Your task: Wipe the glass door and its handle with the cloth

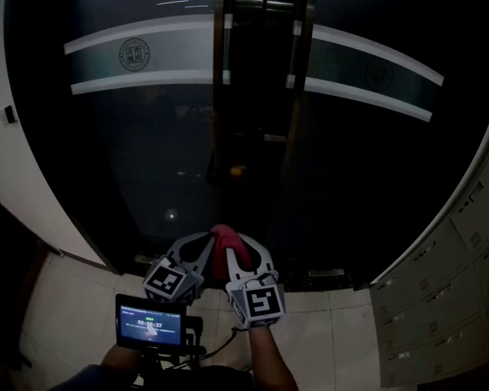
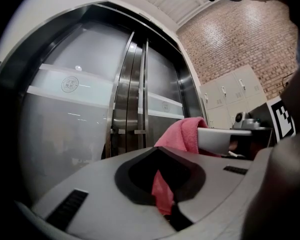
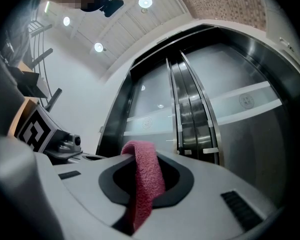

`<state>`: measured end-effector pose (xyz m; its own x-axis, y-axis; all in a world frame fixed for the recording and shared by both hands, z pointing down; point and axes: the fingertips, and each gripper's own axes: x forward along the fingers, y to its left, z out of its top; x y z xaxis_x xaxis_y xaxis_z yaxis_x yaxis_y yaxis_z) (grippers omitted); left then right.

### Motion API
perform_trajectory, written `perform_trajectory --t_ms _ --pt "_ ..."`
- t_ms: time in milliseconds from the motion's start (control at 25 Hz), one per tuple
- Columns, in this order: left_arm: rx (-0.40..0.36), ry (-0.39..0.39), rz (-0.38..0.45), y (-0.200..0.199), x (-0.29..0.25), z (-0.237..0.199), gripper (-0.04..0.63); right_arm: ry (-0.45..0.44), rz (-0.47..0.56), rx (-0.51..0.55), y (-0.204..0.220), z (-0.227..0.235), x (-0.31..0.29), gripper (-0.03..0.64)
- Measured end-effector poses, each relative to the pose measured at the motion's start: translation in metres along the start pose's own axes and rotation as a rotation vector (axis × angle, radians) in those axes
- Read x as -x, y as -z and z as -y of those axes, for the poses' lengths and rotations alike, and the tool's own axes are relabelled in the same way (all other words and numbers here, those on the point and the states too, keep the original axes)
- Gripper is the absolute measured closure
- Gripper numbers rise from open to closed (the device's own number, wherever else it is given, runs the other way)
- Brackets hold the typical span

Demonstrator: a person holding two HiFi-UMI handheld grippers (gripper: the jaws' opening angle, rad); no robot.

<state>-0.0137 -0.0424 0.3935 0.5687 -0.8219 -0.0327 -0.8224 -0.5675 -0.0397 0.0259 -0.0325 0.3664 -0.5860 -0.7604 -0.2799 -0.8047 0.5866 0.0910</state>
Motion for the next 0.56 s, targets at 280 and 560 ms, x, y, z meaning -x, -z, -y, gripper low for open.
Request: perform_trajectory --t_ms 280,560 --pt "0.005 -0.002 -0.004 0.0002 0.0068 -0.001 0.583 -0.008 0.011 0.017 -0.007 -0.0069 0.0017 0.591" --pt "0.008 0.012 -0.007 0.0013 0.0054 0.0032 0.583 0.003 -0.016 0.018 -0.0063 -0.004 0.0041 0.591"
